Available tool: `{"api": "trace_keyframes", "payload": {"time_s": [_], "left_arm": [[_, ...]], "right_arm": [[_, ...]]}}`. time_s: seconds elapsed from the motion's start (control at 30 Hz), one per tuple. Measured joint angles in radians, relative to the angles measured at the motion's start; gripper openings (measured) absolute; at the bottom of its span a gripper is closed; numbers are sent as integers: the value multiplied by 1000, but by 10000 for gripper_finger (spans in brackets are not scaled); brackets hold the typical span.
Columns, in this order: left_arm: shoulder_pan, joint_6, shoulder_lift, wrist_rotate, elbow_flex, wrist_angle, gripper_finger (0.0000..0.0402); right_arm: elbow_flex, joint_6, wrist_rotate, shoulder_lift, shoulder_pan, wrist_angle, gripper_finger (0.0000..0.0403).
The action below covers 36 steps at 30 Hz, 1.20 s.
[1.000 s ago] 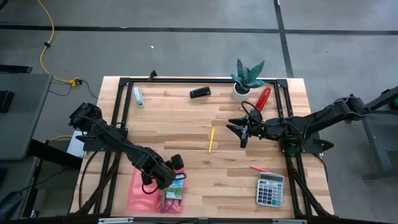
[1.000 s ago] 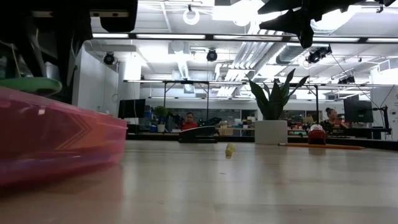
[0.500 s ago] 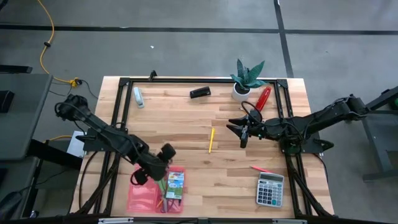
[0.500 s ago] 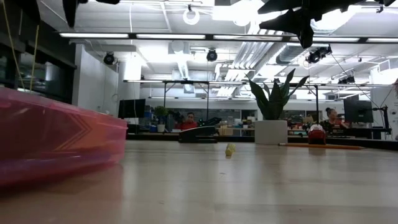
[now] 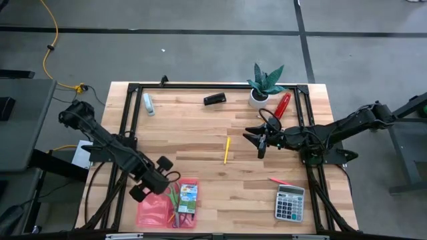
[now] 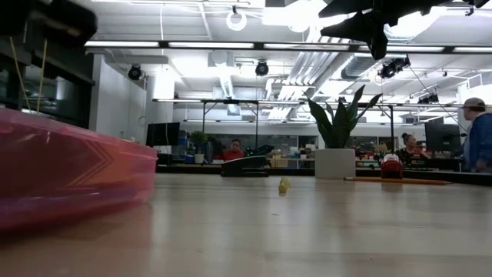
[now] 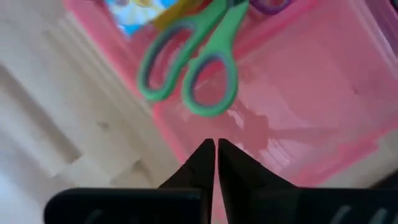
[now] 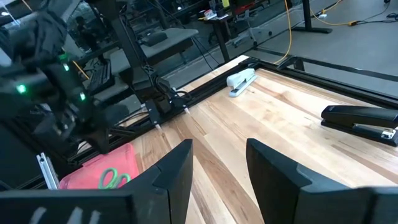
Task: Pack school essentials
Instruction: Put the green scissors into the supply box
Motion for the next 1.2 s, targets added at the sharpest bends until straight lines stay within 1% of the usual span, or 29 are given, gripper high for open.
{"api": "trace_keyframes", "payload": {"time_s": [0.07, 0.13, 0.17, 0.27, 0.4, 0.6, 0.67, 0.8, 1.0, 1.1, 1.2], "left_arm": [[-21, -24, 0, -14, -37, 54, 9], [-33, -25, 0, -27, -53, 131, 3], [-33, -29, 0, -28, -60, 144, 2], [-26, -59, 19, -17, -74, 143, 1], [-16, -60, 44, -3, -82, 139, 0], [4, -18, 81, 31, -82, 182, 0], [16, -4, 87, 17, -81, 204, 0], [58, 3, 87, -53, -81, 241, 0], [132, 67, 97, -61, -80, 347, 0], [156, 89, 93, -62, -71, 322, 0], [161, 65, 42, -56, -51, 269, 0]], "right_arm": [[0, 0, 0, 0, 0, -1, 142], [0, 0, 0, 0, 0, -1, 142], [0, 0, 0, 0, 0, -1, 142], [-1, -5, 0, 0, 0, 0, 142], [-1, -5, 0, 0, 0, -2, 142], [-1, -3, 0, 0, 0, -1, 142], [-1, -1, 0, 0, 0, -1, 142], [-1, -4, 0, 0, 0, -1, 142], [-1, -2, 0, 0, 0, -1, 142], [-1, -4, 0, 0, 0, 0, 142], [-1, -4, 0, 0, 0, 0, 142]]}}
